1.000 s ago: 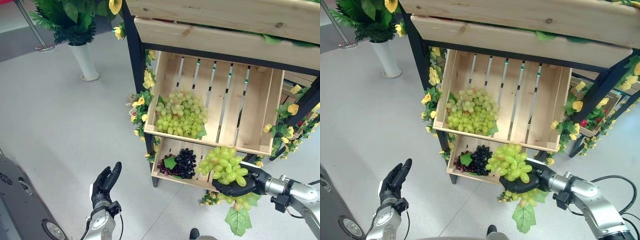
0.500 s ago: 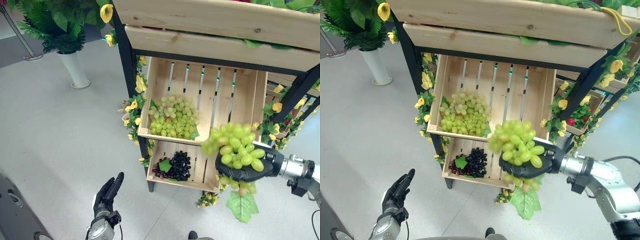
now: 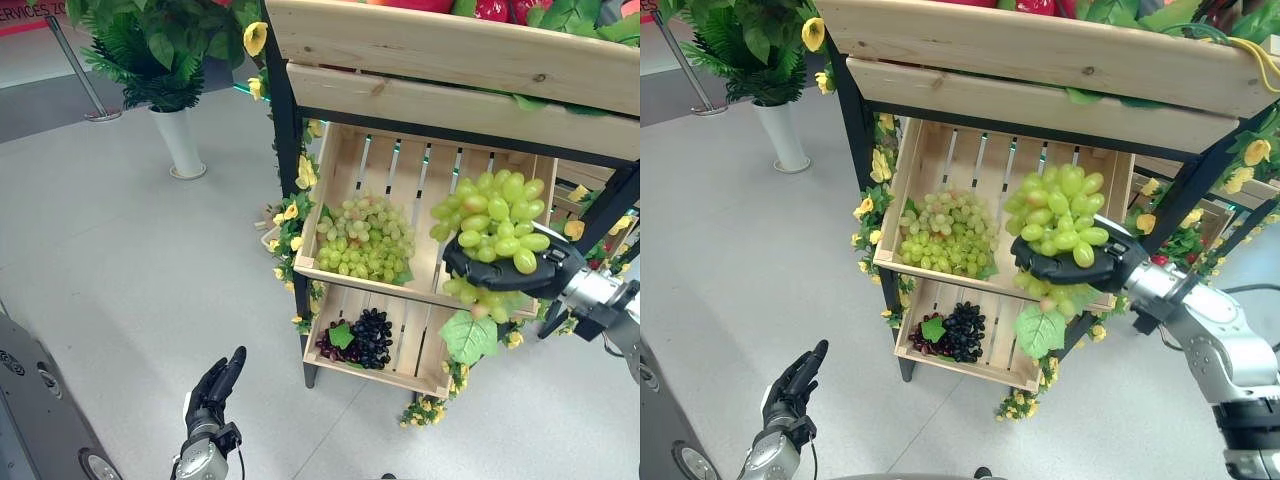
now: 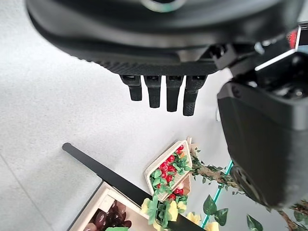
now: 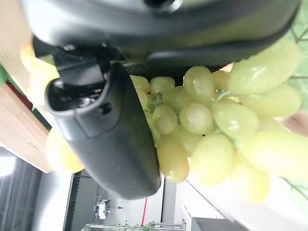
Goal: Pick up the fruits from the basket on one side to the basket on the other side
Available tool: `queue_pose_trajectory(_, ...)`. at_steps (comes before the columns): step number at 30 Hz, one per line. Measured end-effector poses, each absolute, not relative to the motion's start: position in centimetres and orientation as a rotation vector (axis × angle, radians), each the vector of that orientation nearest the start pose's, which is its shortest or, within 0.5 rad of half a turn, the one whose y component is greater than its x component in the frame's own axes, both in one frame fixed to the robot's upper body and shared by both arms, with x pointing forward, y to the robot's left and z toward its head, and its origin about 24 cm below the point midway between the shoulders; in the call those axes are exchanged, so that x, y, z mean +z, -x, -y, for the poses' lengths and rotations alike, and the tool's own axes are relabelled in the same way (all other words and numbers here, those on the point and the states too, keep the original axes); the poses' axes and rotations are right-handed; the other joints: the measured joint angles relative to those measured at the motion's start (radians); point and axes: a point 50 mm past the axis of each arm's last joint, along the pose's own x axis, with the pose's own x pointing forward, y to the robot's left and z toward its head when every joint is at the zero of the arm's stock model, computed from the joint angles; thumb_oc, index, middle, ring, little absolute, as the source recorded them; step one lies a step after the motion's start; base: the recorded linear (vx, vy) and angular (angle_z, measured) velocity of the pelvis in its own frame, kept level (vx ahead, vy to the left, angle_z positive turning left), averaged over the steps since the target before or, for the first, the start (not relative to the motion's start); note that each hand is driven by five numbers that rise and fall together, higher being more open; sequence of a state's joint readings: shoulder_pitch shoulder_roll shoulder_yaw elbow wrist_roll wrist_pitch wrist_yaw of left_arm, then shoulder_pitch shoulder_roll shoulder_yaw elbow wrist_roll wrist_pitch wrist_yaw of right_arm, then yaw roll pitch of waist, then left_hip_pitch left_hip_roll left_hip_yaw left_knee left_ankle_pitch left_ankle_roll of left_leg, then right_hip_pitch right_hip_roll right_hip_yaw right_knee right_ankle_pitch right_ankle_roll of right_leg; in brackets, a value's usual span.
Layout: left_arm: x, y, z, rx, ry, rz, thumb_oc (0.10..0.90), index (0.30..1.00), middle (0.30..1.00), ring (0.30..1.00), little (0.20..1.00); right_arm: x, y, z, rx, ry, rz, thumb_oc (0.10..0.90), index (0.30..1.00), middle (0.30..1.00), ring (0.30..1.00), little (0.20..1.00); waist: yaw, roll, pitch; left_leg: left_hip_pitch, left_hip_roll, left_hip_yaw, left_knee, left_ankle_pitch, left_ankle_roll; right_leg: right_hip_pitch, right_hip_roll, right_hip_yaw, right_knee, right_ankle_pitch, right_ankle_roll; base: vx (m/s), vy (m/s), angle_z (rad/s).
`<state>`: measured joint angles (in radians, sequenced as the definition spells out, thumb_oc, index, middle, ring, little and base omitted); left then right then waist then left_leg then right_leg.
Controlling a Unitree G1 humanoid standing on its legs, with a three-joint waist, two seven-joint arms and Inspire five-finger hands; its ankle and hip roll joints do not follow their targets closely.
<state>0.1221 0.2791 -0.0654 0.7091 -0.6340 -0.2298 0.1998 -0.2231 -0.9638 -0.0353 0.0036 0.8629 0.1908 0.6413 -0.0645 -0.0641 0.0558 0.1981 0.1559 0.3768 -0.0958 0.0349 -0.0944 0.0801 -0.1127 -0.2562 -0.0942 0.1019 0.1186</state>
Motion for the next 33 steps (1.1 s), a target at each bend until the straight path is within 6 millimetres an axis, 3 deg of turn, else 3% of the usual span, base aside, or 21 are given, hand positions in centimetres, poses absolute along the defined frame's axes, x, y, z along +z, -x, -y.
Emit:
queue_pose_trajectory(6, -10.1, -15.2, -25.4, 0.549, 0.216, -0.586, 0.800, 0.900, 0.900, 0.900, 0.900, 18.2, -29.0, 28.1, 0.507, 0.280, -0.043, 0.400, 0.300, 0.300, 0.300, 0.300, 0.047, -0.003, -0.002, 0.000, -0.001, -0.016, 0.006, 0.002, 0.000, 0.005, -0.002, -0.010, 0.003, -0.001, 0.000, 0.01, 0.003, 0.08)
queue_pose_trajectory(13, -10.1, -15.1, -25.5, 0.563, 0.210, -0.594, 0.800, 0.900, 0.900, 0.900, 0.900, 18.4, -31.4, 31.7, 0.236, 0.353, -0.190, 0.400, 0.300, 0.300, 0.300, 0.300, 0.072, -0.004, -0.001, -0.012, -0.002, -0.043, 0.006, 0.010, 0.002, 0.010, -0.005, -0.036, 0.000, -0.001, -0.001, 0.00, 0.001, 0.10)
queue_pose_trajectory(16, -10.1, -15.2, -25.4, 0.559, 0.210, -0.592, 0.800, 0.900, 0.900, 0.900, 0.900, 19.7, -32.7, 33.0, 0.125, 0.551, -0.275, 0.400, 0.300, 0.300, 0.300, 0.300, 0.082, -0.004, 0.000, -0.016, -0.002, -0.050, 0.006, 0.013, 0.003, 0.011, -0.008, -0.052, 0.000, -0.001, -0.001, 0.00, 0.015, 0.07)
queue_pose_trajectory(20, -10.2, -15.2, -25.3, 0.564, 0.204, -0.597, 0.800, 0.900, 0.900, 0.900, 0.900, 21.2, -34.1, 33.2, 0.055, 0.787, -0.350, 0.400, 0.300, 0.300, 0.300, 0.300, 0.085, -0.004, 0.001, -0.017, -0.004, -0.059, 0.006, 0.014, 0.004, 0.015, -0.009, -0.058, 0.000, -0.002, -0.001, -0.01, 0.017, 0.07)
queue_pose_trajectory(27, -10.1, -15.5, -25.0, 0.554, 0.196, -0.597, 0.800, 0.900, 0.900, 0.900, 0.900, 20.6, -35.2, 33.8, -0.008, 1.078, -0.504, 0.400, 0.300, 0.300, 0.300, 0.300, 0.116, 0.007, 0.008, -0.023, -0.006, -0.074, 0.006, 0.017, 0.006, 0.020, -0.013, -0.079, 0.000, -0.002, 0.000, 0.00, 0.010, 0.06)
queue_pose_trajectory(31, -10.0, -15.8, -24.8, 0.529, 0.179, -0.594, 0.800, 0.900, 0.900, 0.900, 0.900, 20.2, -35.1, 35.0, -0.062, 1.113, -0.563, 0.400, 0.300, 0.300, 0.300, 0.300, 0.144, 0.010, 0.010, -0.026, -0.007, -0.082, 0.006, 0.020, 0.008, 0.021, -0.016, -0.085, 0.000, -0.002, 0.000, 0.00, 0.010, 0.07)
queue_pose_trajectory(32, -10.0, -15.9, -24.8, 0.513, 0.156, -0.593, 0.800, 0.900, 0.900, 0.900, 0.900, 20.1, -35.1, 35.3, -0.073, 1.104, -0.576, 0.565, 0.547, 0.547, 0.547, 0.547, 0.147, 0.010, 0.011, -0.029, -0.009, -0.091, 0.006, 0.021, 0.009, 0.023, -0.017, -0.089, -0.001, -0.003, 0.000, 0.00, 0.005, 0.13)
queue_pose_trajectory(33, -10.0, -15.9, -24.8, 0.508, 0.150, -0.593, 0.800, 0.900, 0.900, 0.900, 0.900, 20.0, -35.1, 35.3, -0.075, 1.103, -0.579, 0.671, 0.707, 0.707, 0.707, 0.707, 0.149, 0.010, 0.012, -0.029, -0.009, -0.093, 0.006, 0.022, 0.010, 0.024, -0.017, -0.091, -0.001, -0.003, 0.000, 0.00, 0.001, 0.16)
